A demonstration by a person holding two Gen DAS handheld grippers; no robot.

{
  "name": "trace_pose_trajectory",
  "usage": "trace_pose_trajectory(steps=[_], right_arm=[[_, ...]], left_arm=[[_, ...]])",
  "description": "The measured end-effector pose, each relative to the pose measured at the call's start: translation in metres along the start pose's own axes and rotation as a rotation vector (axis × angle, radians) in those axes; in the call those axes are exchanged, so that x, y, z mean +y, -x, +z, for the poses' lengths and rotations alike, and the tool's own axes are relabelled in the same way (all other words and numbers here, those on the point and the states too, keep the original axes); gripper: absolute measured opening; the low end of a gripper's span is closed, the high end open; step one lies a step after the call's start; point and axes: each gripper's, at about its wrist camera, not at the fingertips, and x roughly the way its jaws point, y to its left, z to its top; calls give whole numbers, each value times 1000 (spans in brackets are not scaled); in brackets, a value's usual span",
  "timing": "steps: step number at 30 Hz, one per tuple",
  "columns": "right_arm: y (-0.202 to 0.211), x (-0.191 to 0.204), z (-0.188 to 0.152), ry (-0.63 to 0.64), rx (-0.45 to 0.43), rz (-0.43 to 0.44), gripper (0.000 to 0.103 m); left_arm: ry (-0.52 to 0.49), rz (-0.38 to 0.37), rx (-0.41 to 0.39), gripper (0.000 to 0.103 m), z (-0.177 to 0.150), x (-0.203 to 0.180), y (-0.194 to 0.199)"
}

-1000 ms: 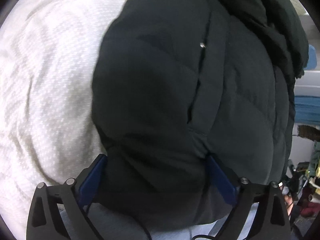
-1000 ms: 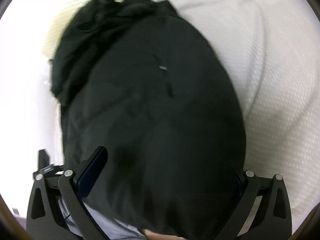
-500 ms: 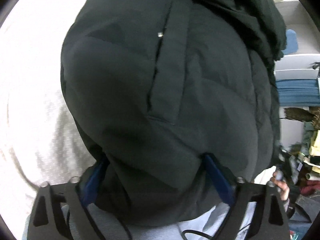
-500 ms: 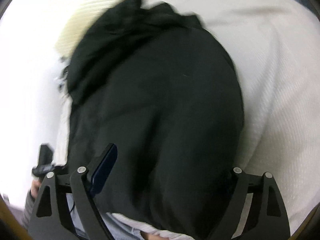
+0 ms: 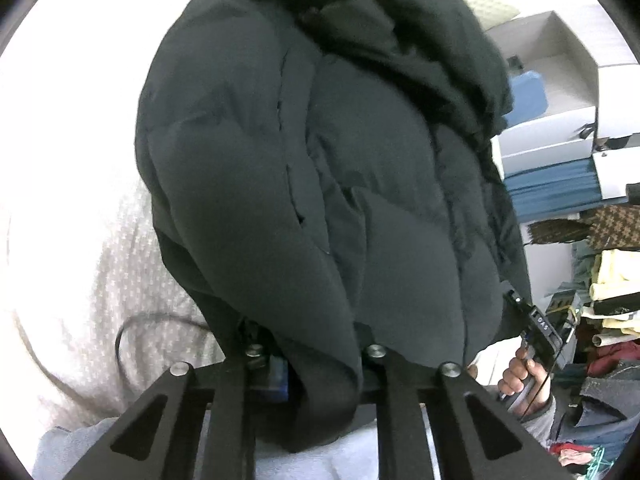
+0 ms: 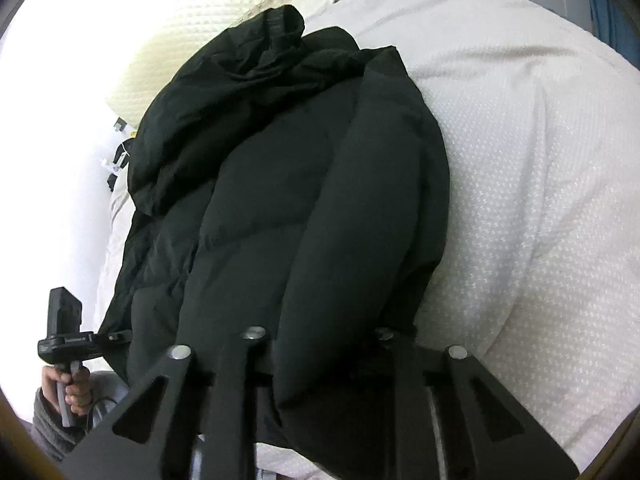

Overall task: Fold large clothes
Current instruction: 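Grasp the black jacket hem with the left tool while the right tool grasps it too, then lift the hem with both tools and fold it toward the collar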

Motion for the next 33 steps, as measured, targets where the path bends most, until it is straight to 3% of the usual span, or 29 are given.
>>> trace_pose_trajectory(steps=[5,12,18,24,28,33], right_arm=[[23,9,15,33,-35,16,15],[116,35,46,99,-180,111,12],[184,50,37,179,-245,188,10],[232,66,-1,237,-260,264,10],[264,76,-34,272,-254,287,11],[291,80,-46,262,-278,313,11]], left_arm=[[11,-108,-109,11,2,-9,41],[14,-180,-242,8,12,-40,119],[-8,-290,-342,8,-10,-40,201],[-53,-326,-355,8,-55,-30,250],[-67,-318,-325,8,-87,-26,264],[-105,-314,-268,9,-111,-27,274]])
